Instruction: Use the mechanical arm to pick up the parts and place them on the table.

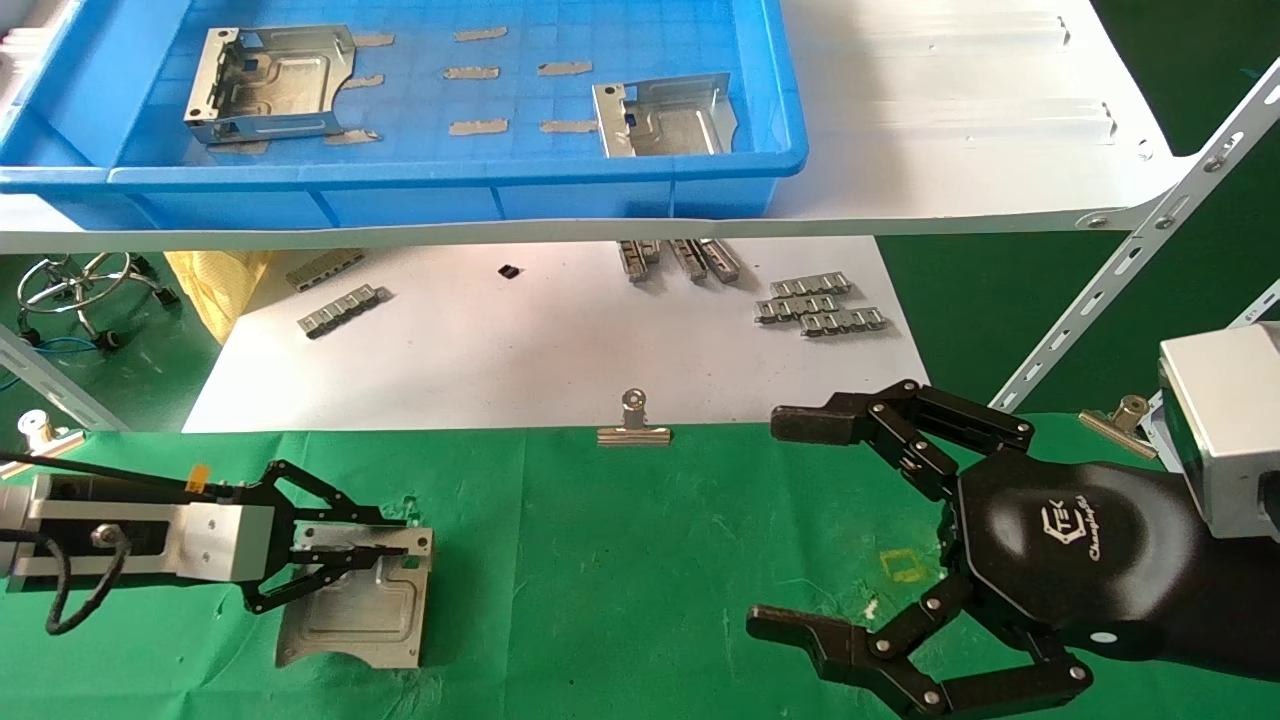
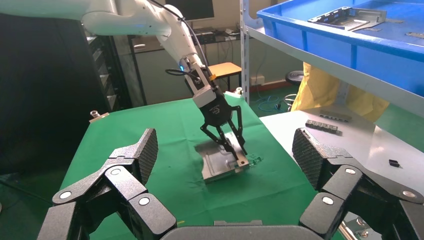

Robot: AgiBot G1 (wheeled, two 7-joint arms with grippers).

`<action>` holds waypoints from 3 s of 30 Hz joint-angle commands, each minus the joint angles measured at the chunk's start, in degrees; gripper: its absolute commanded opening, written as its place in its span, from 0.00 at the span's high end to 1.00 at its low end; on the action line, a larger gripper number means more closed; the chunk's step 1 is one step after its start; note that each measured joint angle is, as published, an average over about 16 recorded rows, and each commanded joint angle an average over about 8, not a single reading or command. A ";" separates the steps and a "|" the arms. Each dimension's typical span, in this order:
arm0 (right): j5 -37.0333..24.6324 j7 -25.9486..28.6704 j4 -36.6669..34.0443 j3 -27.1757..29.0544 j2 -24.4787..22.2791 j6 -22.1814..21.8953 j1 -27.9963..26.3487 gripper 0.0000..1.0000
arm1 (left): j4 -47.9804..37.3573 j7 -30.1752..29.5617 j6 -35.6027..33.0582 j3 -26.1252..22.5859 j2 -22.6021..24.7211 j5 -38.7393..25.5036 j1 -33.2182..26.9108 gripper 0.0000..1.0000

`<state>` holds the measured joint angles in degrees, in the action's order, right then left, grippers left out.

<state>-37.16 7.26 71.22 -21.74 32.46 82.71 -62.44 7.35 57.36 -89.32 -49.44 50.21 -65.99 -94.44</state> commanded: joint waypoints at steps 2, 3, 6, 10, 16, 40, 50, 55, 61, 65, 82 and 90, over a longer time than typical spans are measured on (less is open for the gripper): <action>0.00 0.00 0.00 0.00 0.00 0.00 0.00 0.00 | -1.52 0.87 0.03 0.07 0.42 0.17 -0.22 0.00; 0.00 0.00 0.00 0.00 0.00 0.00 0.00 0.00 | -1.94 0.75 -0.21 0.24 0.42 0.46 -0.30 0.00; 0.00 0.00 0.00 0.00 0.00 0.00 0.00 0.00 | -2.85 -0.49 -1.07 0.85 0.27 1.61 -0.42 0.00; 0.00 0.00 0.00 0.00 0.00 0.00 0.00 0.00 | -3.39 -5.39 -2.06 2.30 -0.25 4.47 0.38 0.00; 0.00 0.00 -0.01 0.00 0.00 -0.01 0.01 0.00 | -3.70 -15.63 -2.34 5.47 -1.25 10.60 4.12 0.00; 0.02 -0.01 -0.02 0.00 -0.01 0.00 0.01 0.00 | 9.00 -26.38 -1.08 11.14 -3.98 14.29 10.50 0.00; 0.02 -0.01 -0.02 -0.01 -0.01 0.00 0.01 0.00 | 20.65 -34.88 -0.12 15.67 -6.26 16.29 15.05 0.00; 0.02 -0.01 -0.02 -0.01 -0.01 0.00 0.01 0.00 | 26.52 -39.15 0.36 17.95 -7.41 17.30 17.34 0.00; 0.02 -0.01 -0.02 -0.01 -0.01 0.00 0.01 0.00 | 33.49 -44.24 0.93 20.67 -8.78 18.50 20.07 0.00; 0.02 -0.01 -0.02 -0.01 -0.01 0.00 0.01 0.00 | 38.15 -47.63 1.32 22.48 -9.69 19.30 21.89 0.00; 0.02 -0.01 -0.02 -0.01 -0.01 0.00 0.01 0.00 | 58.04 -62.14 2.95 30.23 -13.58 22.72 29.67 0.00; 0.02 -0.01 -0.02 -0.01 -0.01 -0.01 0.01 0.00 | 66.41 -68.02 3.60 33.46 -15.20 24.15 32.92 0.00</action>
<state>-37.14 7.25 71.20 -21.75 32.45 82.70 -62.43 72.63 -9.75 -85.81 -16.41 35.23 -42.03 -61.96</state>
